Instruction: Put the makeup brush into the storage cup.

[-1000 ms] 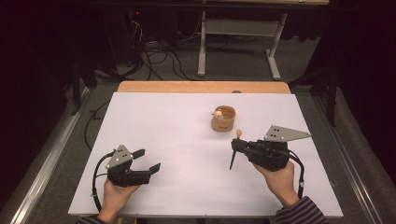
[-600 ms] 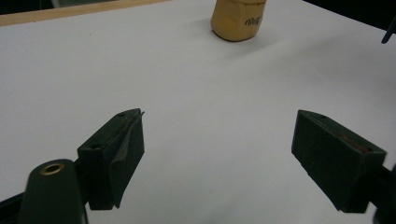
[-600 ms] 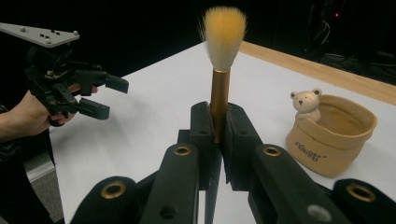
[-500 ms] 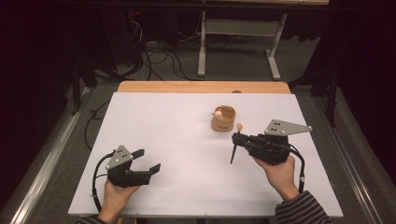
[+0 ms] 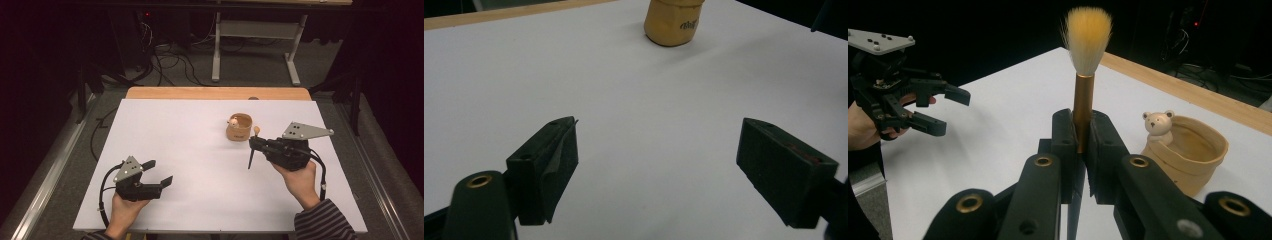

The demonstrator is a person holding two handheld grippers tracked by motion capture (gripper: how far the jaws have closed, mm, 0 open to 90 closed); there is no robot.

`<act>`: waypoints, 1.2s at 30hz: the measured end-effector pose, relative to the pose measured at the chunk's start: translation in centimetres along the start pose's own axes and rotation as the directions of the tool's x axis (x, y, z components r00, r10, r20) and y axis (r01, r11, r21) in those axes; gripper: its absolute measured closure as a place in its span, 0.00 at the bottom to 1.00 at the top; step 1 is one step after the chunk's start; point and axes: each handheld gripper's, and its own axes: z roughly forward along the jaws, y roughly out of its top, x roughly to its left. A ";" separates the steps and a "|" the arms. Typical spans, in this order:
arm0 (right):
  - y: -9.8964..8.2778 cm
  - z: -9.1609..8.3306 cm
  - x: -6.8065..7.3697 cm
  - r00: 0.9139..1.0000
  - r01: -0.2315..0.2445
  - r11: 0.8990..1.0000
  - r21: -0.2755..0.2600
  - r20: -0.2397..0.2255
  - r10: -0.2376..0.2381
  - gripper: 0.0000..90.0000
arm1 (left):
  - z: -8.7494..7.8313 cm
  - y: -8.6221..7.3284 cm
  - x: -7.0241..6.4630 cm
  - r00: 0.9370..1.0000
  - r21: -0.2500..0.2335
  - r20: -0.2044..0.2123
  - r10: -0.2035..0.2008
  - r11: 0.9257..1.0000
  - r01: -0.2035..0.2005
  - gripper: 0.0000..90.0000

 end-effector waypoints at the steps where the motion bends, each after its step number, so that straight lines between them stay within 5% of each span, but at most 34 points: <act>1: 0.0 0.0 0.0 1.000 0.000 1.000 0.000 0.000 0.000 0.95 | 0.0 0.0 0.0 1.000 0.000 0.001 0.000 1.000 0.000 0.19; 36: 3.0 1.8 -2.6 0.998 -0.010 1.000 0.011 0.062 0.009 0.95 | 0.1 0.0 0.1 1.000 0.005 0.012 -0.003 1.000 0.003 0.18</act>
